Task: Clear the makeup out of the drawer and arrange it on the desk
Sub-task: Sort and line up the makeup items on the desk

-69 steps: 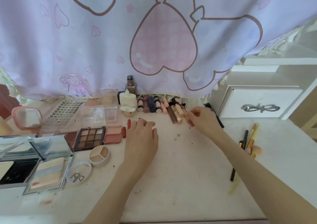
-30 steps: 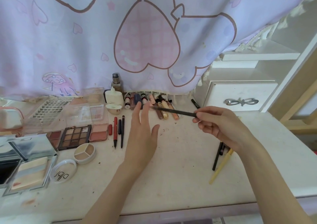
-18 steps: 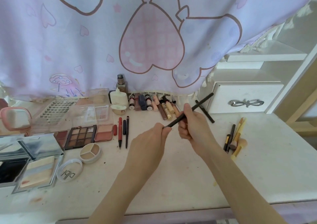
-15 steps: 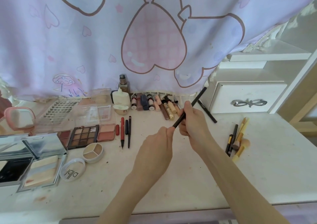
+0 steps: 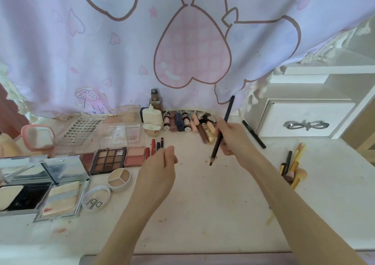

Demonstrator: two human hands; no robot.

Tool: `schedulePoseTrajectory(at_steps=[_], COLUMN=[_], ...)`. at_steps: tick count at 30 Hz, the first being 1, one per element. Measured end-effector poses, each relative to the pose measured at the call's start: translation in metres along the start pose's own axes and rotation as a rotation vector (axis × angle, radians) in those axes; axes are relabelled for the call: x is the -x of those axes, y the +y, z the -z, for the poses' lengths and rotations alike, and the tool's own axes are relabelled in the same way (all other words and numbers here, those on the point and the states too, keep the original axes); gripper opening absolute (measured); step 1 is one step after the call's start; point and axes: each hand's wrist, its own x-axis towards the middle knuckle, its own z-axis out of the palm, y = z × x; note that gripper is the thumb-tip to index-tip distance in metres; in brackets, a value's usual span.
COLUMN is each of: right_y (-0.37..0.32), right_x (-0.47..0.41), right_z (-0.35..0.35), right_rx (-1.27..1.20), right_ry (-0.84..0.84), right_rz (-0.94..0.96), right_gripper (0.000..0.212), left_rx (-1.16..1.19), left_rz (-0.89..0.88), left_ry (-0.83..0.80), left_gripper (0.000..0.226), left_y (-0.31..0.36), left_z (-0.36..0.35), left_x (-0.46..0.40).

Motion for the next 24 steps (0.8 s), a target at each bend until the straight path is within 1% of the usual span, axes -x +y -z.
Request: schedulePoseTrajectory(at_steps=[2, 3, 5, 6, 8, 10, 14, 16, 19, 22, 24], right_y=[0.009, 0.013, 0.017, 0.017, 0.013, 0.01, 0.011, 0.014, 0.017, 0.016, 0.019], right_x=[0.001, 0.001, 0.0, -0.001, -0.003, -0.006, -0.012, -0.014, -0.013, -0.007, -0.007], right_z=[-0.017, -0.023, -0.032, -0.035, -0.039, -0.044, -0.056, -0.06, -0.063, -0.062, -0.062], right_rx=[0.223, 0.35, 0.539, 0.585, 0.619, 0.647, 0.756, 0.769, 0.741, 0.539, 0.453], right_ry=[-0.199, -0.265, -0.339, -0.361, -0.393, -0.415, -0.401, -0.391, -0.385, -0.405, -0.442], right_rz=[-0.101, -0.12, -0.11, -0.102, -0.103, -0.11, -0.08, -0.06, -0.023, -0.08, -0.066], right_gripper=[0.038, 0.036, 0.031, 0.03, 0.024, 0.018, 0.02, 0.023, 0.022, 0.011, 0.019], left_rx=[-0.196, -0.275, -0.347, -0.351, -0.331, -0.365, -0.481, -0.52, -0.486, -0.371, -0.255], left_rz=[-0.005, 0.019, 0.056, 0.057, 0.033, 0.019, 0.02, 0.021, 0.002, -0.027, -0.061], left_ry=[0.015, -0.004, -0.063, -0.069, -0.023, 0.017, 0.006, 0.013, 0.041, 0.108, 0.159], left_gripper=[0.041, 0.041, 0.039, 0.035, 0.028, 0.023, 0.021, 0.02, 0.024, 0.024, 0.022], left_y=[-0.008, -0.012, -0.018, -0.02, -0.021, -0.021, -0.027, -0.03, -0.036, -0.037, -0.037], left_z=[-0.003, -0.006, -0.012, -0.014, -0.019, -0.02, -0.021, -0.02, -0.02, -0.018, -0.015], left_x=[-0.027, -0.039, -0.056, -0.062, -0.071, -0.076, -0.087, -0.088, -0.088, -0.087, -0.086])
